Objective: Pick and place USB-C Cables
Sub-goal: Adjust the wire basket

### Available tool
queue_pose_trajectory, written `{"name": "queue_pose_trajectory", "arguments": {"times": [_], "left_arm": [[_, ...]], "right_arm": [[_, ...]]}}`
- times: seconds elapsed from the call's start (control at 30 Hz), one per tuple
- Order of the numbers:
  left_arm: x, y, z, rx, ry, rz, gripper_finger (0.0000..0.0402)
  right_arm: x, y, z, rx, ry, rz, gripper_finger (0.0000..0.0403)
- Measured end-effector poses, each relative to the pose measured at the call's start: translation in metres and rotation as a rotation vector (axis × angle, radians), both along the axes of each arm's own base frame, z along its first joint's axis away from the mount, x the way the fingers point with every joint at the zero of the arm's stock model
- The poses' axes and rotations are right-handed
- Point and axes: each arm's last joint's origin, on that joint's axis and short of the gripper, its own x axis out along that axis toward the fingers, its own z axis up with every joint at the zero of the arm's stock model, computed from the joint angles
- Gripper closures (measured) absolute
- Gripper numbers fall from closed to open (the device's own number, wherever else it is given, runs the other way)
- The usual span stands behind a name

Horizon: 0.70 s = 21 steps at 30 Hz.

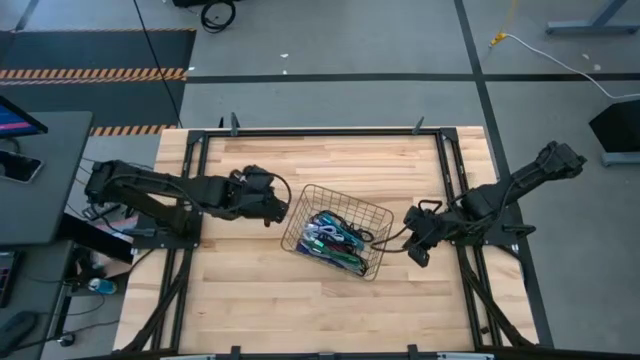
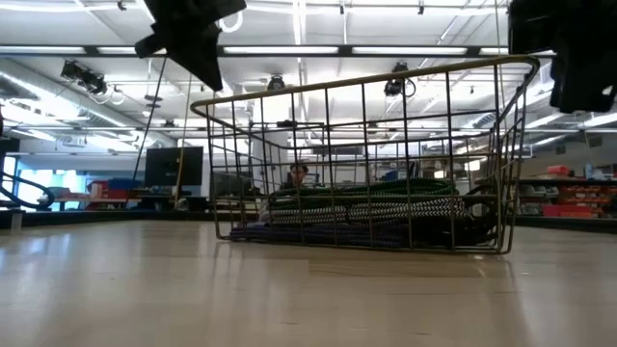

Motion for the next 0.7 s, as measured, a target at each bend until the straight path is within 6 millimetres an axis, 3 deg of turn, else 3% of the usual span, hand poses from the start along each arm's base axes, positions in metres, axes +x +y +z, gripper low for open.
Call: {"name": "queue_pose_trajectory", "arguments": {"times": [0.2, 0.7], "left_arm": [[-0.002, 0.0, 0.004, 0.004, 0.004, 0.018, 0.0399], [0.0, -0.005, 0.002, -0.003, -0.012, 0.02, 0.0399]], "right_arm": [[0.013, 0.001, -0.004, -0.04, -0.134, -0.051, 0.0402], [0.031, -0.01, -0.02, -0.149, -0.075, 0.011, 0.0403]]}}
